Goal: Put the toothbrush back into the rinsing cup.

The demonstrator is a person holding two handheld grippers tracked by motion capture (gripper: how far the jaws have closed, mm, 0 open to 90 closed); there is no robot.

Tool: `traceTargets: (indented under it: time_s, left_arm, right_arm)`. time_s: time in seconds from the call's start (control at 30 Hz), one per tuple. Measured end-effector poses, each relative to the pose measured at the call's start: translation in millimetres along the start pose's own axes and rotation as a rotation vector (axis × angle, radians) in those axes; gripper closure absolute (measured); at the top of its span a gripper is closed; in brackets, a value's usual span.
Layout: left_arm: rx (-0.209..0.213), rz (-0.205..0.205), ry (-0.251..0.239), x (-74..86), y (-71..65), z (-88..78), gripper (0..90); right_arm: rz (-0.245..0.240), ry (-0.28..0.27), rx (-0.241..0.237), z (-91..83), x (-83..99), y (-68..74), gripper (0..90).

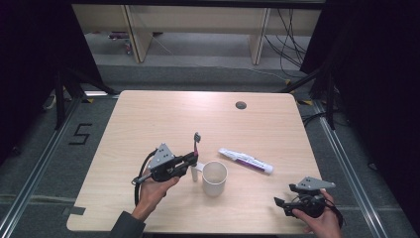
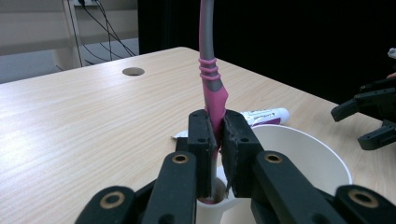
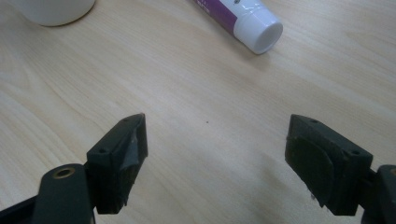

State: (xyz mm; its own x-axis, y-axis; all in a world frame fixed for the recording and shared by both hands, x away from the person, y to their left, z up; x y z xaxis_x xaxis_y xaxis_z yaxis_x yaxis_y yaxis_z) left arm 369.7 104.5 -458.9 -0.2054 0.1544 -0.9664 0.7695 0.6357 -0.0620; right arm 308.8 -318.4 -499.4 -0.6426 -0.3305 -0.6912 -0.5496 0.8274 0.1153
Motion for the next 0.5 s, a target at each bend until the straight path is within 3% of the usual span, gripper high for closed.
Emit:
traceTargets:
  time_s: [0.07,0.13,0.17,0.5]
  left_arm:
    - [0.0,-0.001,0.009,1.6,0.3,0.1,81.9]
    - [0.001,-0.001,0.011,2.6,0.3,0.3,81.8]
    - [0.0,0.0,0.016,4.3,0.5,0.8,81.9]
    - [0.002,0.002,0.038,7.5,1.0,1.4,81.5]
  right_arm:
    - [0.018,0.001,-0.009,0.9,0.8,1.3,22.0]
    - [-0.001,-0.007,0.003,0.8,0.5,0.0,22.0]
    - [0.024,0.008,-0.011,0.2,0.5,2.2,22.0]
    - [0.023,0.007,-0.013,2.0,0.8,2.3,22.0]
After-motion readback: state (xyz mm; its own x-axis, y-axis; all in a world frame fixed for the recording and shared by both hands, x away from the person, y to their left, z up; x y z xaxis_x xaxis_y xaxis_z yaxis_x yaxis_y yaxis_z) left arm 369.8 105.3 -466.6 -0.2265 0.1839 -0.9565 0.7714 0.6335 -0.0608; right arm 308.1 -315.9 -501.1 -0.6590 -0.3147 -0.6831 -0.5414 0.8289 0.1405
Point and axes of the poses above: each handheld gripper's, and its own axes: z roughly forward along the jaws, x roughly out of its underside, y roughly to its left, the point moved 1 cm from there along z, roughly forward along the jaws, and after that the axes turned 4 degrees about z, right-handed, at the moved point
